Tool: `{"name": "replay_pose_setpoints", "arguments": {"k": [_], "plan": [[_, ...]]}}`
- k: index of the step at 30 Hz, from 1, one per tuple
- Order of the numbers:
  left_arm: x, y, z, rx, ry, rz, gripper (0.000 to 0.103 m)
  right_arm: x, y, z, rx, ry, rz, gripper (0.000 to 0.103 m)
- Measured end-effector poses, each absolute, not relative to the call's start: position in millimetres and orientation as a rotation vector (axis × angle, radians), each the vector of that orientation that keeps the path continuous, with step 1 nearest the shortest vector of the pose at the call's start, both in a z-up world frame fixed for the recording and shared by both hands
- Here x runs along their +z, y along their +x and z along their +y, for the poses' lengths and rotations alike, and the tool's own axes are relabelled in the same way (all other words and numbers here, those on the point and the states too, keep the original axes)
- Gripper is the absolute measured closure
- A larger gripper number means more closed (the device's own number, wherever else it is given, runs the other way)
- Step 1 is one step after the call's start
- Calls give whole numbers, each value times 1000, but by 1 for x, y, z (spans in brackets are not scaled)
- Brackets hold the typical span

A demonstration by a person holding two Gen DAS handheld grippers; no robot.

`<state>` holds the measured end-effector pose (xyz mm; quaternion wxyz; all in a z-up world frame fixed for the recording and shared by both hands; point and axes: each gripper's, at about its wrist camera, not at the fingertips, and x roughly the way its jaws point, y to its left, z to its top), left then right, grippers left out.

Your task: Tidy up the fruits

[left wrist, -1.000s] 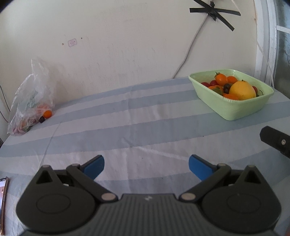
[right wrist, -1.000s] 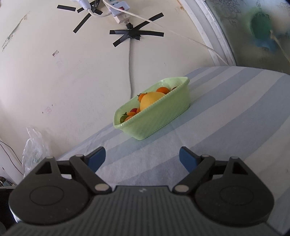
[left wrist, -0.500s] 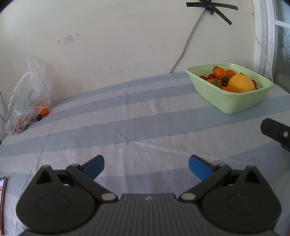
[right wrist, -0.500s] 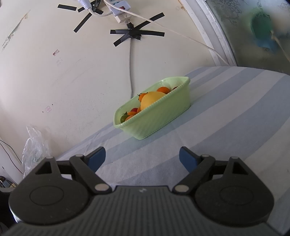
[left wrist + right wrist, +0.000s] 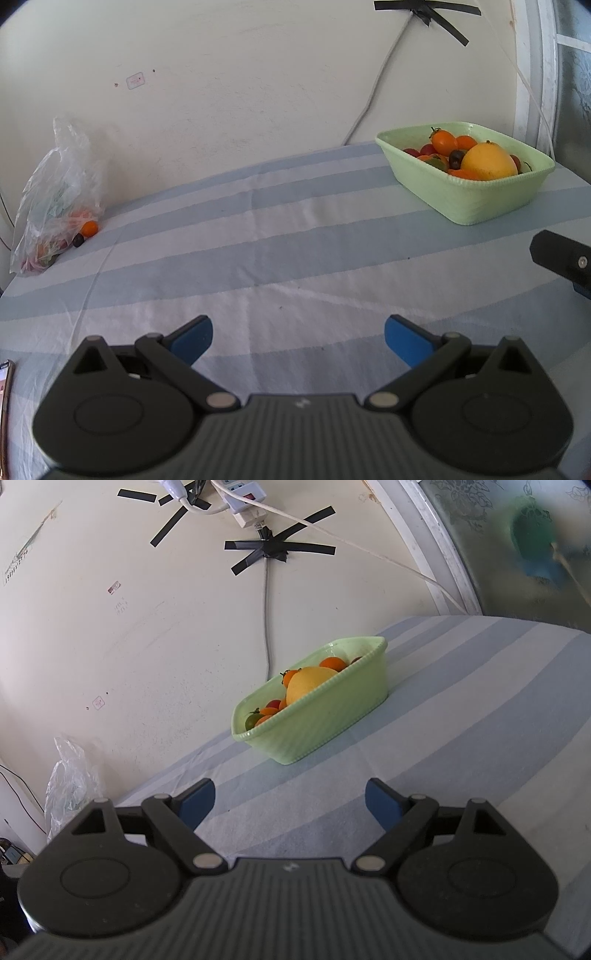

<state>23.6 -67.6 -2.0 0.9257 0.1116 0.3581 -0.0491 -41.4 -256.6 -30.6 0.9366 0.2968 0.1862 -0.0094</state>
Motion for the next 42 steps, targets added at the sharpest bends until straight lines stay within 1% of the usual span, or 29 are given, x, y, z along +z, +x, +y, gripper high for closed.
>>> {"name": "replay_pose_setpoints", "arguments": {"k": [42], "plan": [[-7,26,-66,-99,244,766,0,-31,-41,-258,-19,609,383,13]]}}
